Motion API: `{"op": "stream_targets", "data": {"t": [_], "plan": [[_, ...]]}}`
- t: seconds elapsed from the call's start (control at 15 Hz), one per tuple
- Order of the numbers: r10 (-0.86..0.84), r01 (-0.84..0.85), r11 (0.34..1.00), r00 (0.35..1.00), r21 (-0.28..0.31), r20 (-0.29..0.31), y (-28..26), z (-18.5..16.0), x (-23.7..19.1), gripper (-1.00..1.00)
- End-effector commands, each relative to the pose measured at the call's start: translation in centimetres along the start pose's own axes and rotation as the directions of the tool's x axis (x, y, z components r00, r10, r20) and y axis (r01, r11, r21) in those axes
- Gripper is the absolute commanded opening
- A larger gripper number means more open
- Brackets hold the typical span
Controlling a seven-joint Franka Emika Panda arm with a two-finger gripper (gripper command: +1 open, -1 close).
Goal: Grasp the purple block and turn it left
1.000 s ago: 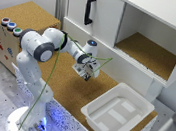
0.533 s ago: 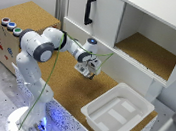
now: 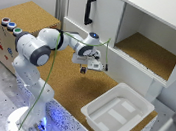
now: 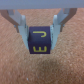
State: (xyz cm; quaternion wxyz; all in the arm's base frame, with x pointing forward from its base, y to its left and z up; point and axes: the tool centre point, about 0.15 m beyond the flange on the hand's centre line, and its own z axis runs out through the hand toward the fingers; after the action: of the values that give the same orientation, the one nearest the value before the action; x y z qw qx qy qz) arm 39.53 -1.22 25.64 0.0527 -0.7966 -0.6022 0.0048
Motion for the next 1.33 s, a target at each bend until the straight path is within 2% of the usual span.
{"op": "stream_targets", "data": {"t": [0.0, 0.13, 0.27, 0.47, 0.53, 0.87, 1.2, 1.27], "plan": [[-0.409, 0.399, 0.912, 0.897, 0.091, 0.166, 0.6, 3.3, 0.2, -1.0], [-0.436, 0.43, 0.9, 0.885, 0.076, 0.164, 1.5, 4.6, 0.8, -1.0], [-0.414, 0.412, 0.91, 0.9, 0.039, 0.133, 2.3, 5.3, 1.6, -1.0], [-0.332, 0.336, 0.942, 0.935, -0.008, 0.121, 3.5, 6.2, 2.8, -1.0], [-0.301, 0.305, 0.952, 0.948, -0.022, 0.106, 3.7, 5.9, 3.0, 1.0], [-0.228, 0.228, 0.974, 0.973, 0.002, 0.028, 1.2, 0.2, 2.9, 1.0], [-0.228, 0.228, 0.974, 0.973, 0.002, 0.028, 1.2, 0.2, 2.9, 1.0], [-0.25, 0.251, 0.968, 0.967, -0.017, 0.06, 1.7, 1.7, 2.8, 1.0]]}}
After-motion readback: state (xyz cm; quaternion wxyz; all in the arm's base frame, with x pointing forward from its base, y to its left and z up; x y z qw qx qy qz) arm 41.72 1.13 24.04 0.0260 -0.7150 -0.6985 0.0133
